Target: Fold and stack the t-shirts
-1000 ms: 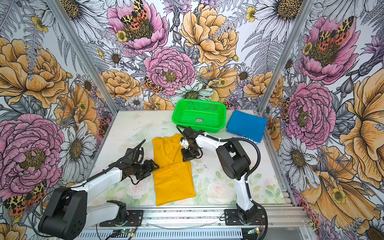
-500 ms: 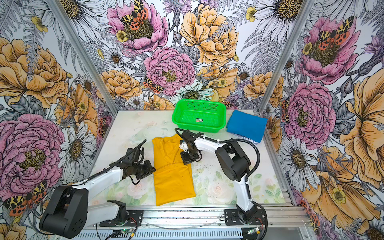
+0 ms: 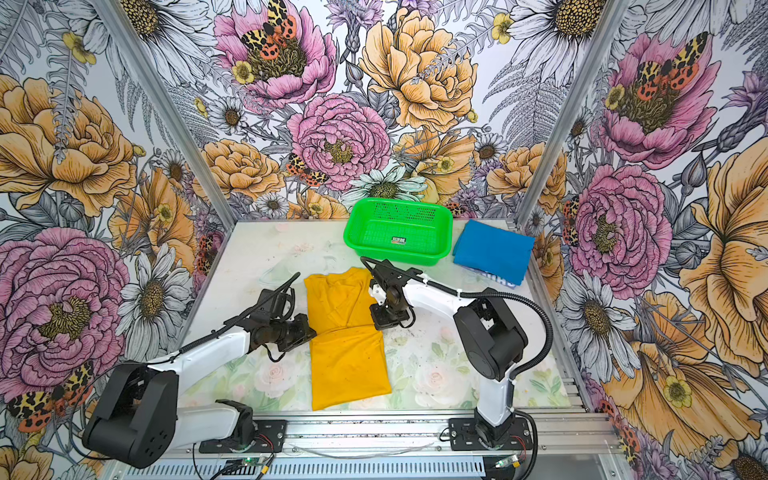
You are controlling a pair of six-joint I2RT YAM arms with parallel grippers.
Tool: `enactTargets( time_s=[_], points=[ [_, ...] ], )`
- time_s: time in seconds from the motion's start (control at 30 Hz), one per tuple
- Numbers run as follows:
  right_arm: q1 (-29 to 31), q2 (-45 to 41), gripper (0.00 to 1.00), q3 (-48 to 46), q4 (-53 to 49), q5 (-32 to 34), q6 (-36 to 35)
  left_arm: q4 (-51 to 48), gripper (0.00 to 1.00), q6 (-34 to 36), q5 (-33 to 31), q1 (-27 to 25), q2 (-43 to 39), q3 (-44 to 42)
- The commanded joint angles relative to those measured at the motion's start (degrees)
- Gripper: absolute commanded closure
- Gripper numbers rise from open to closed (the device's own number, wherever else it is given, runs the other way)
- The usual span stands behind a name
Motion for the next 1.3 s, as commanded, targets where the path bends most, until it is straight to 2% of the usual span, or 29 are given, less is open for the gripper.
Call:
enactTargets(
  time_s=[0.0,0.33,0.4,0.43,0.47,0.53,0.6,0.63,0.8,0.97,1.13,1.27],
  points=[
    [-1.1,-0.4,1.0,1.3,-0.2,2.3,0.3,0.8,1.0,1.2,-0.9,0.1,1.1,1.5],
    [-2.6,4.7,0.93,8.2,-0.4,0.8,-1.5,1.1,1.0,2.5,-0.7,3.5,4.0,2.2],
    [-2.6,5.7,0.84,9.6,-0.9,0.4,-1.8,1.1,1.0,2.6,-0.4,4.4,3.9,1.7],
    [-2.6,6.0,0.77,10.0,-1.1,0.6,-1.7,1.2,1.0,2.6,-0.5,4.9,3.9,1.5],
    [-2.6,6.2,0.66,10.2,-1.2,0.9,-1.8,1.1,0.92,2.8,-0.3,5.3,4.0,1.2],
    [-2.7,5.5,0.53,9.7,-1.4,1.2,-1.8,1.1,0.63,3.3,0.6,6.2,4.1,1.1],
    [-2.7,3.8,0.47,8.3,-1.5,1.9,-1.8,1.2,0.06,3.1,1.1,6.7,3.0,1.0],
    [-2.7,2.5,0.46,7.0,-1.5,1.9,-1.7,1.7,0.01,3.0,1.8,6.5,2.0,1.0],
    [-1.0,-3.9,0.43,-1.2,-1.1,2.4,-0.7,1.8,0.01,1.5,3.8,5.2,-2.7,-1.0],
    [4.4,-8.4,0.43,-8.8,0.3,2.7,2.2,1.4,0.01,-2.9,2.8,0.3,-7.2,-6.6],
    [8.5,-12.8,0.45,-15.7,2.5,3.1,5.7,-3.0,0.01,-9.2,-2.9,-9.6,-15.9,-11.7],
    [12.8,-15.8,0.49,-20.4,3.6,2.5,7.9,-9.1,0.05,-15.0,-6.6,-17.6,-24.8,-15.1]
  ],
)
